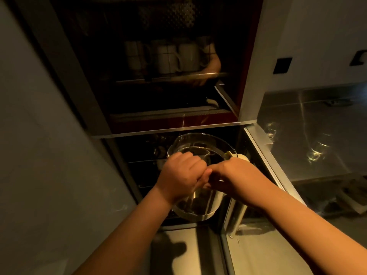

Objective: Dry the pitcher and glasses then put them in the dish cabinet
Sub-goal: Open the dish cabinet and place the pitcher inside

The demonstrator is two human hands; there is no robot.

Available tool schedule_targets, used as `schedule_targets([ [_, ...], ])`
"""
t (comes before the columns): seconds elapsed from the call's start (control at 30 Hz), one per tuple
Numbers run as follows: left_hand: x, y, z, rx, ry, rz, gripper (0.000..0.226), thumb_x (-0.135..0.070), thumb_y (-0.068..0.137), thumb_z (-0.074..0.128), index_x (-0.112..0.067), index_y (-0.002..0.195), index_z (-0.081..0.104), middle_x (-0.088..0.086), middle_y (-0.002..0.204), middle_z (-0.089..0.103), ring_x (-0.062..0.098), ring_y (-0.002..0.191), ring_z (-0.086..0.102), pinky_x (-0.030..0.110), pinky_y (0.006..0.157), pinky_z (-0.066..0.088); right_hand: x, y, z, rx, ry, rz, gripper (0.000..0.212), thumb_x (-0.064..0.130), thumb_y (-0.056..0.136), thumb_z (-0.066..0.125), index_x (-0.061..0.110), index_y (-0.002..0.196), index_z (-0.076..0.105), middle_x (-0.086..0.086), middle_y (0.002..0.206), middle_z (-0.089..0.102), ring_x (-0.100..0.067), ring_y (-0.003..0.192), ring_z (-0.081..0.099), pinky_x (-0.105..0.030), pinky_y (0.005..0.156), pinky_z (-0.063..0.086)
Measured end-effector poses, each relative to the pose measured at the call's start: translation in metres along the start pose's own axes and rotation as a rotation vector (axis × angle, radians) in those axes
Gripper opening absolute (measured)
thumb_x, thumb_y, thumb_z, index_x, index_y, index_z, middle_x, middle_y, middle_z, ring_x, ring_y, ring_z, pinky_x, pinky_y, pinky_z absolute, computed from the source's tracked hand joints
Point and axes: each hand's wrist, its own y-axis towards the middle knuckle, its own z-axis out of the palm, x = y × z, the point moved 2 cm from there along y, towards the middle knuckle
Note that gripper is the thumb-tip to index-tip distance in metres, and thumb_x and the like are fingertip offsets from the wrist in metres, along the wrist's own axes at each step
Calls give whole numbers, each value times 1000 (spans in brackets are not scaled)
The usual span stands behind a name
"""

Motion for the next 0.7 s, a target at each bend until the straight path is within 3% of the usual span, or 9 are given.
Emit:
schedule_targets([
  [0.13,1,20,-19,-15,-2,20,52,-28,102,28,-10,64,59,3,55,54,16,48,46,21,56,23,6,-2,-16,-5,22,-39,13,41,86,59,39,98,62,22,72,56,5,66,50,-15,66,40],
  [0.23,7,32,-32,-1,-2,48,54,-28,103,26,-9,66,61,4,57,55,17,50,48,23,56,26,11,0,-23,-55,5,-77,27,51,84,50,38,106,57,18,82,63,1,73,56,-22,71,47],
  [0.33,14,39,-38,28,-41,42,56,-29,104,25,-8,68,62,4,59,56,17,52,50,23,58,29,16,1,-26,-207,-108,-118,43,52,80,45,25,112,56,7,90,67,-11,80,63,-24,75,49],
  [0.4,20,44,-41,35,-96,9,57,-29,104,23,-8,69,62,3,59,57,16,53,50,21,60,30,11,-4,-26,-382,-209,-194,46,46,81,51,18,118,53,1,103,66,-14,91,62,-23,79,48],
  [0.47,26,48,-47,28,-180,-53,58,-31,104,22,-7,68,61,3,57,55,14,52,49,19,60,31,-3,-15,-22,-528,-264,-330,52,36,83,55,15,129,43,-3,127,54,-15,115,52,-28,94,45],
  [0.53,31,50,-52,7,-247,-110,58,-32,103,21,-7,66,58,2,56,52,8,53,42,15,60,28,-21,-27,-16,-604,-328,-508,53,26,84,59,13,132,39,-5,138,40,-18,128,41,-32,105,38],
  [0.6,36,53,-58,-13,-272,-137,58,-34,103,21,-8,64,56,1,55,50,2,58,33,13,62,25,-35,-35,-11,-577,-419,-671,54,20,82,63,13,131,41,-5,142,35,-20,132,35,-35,107,35],
  [0.7,39,58,-61,-13,-290,-127,59,-34,103,21,-7,64,55,0,56,48,3,56,35,13,61,27,-53,-34,-8,-415,-476,-794,52,18,84,64,16,131,41,-3,150,26,-18,135,32,-36,109,33],
])
